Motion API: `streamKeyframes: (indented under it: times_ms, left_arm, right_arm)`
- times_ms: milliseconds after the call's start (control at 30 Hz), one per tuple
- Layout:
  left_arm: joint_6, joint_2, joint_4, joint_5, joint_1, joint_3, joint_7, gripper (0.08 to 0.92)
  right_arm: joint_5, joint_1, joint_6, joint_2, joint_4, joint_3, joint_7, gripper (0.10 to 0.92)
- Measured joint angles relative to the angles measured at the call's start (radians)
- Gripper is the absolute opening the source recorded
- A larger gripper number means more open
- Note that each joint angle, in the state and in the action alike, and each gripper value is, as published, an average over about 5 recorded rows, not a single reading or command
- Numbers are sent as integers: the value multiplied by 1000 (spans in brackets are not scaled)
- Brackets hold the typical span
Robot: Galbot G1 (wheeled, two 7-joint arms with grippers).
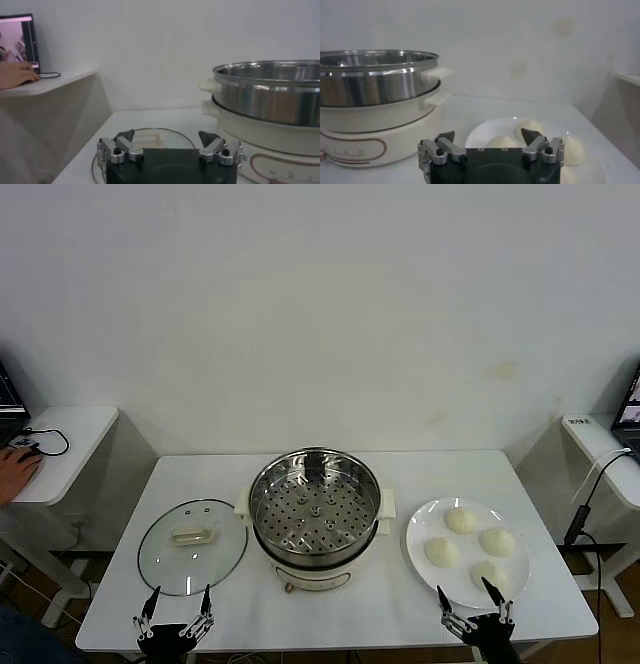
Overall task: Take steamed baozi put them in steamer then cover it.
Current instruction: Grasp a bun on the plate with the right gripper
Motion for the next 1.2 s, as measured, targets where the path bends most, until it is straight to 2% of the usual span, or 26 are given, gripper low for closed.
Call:
streamKeyframes:
  times_ms: [267, 533, 900, 1200]
  left_arm:
    - [49, 10, -12, 40, -8, -2, 8, 823]
    - [97, 19, -33, 81, -32, -16, 49, 823]
    - [129, 39, -63, 142, -63, -23, 97, 823]
    - [138, 46, -72, 167, -81, -43, 115, 823]
  right_arm:
    - [-88, 41, -61, -66, -2, 47, 3, 823]
    - [-219, 120, -143, -237, -41, 115, -66, 823]
    - [-354, 364, -169, -579, -226, 87, -345, 823]
    - [-401, 736, -148, -767, -413, -184, -595, 823]
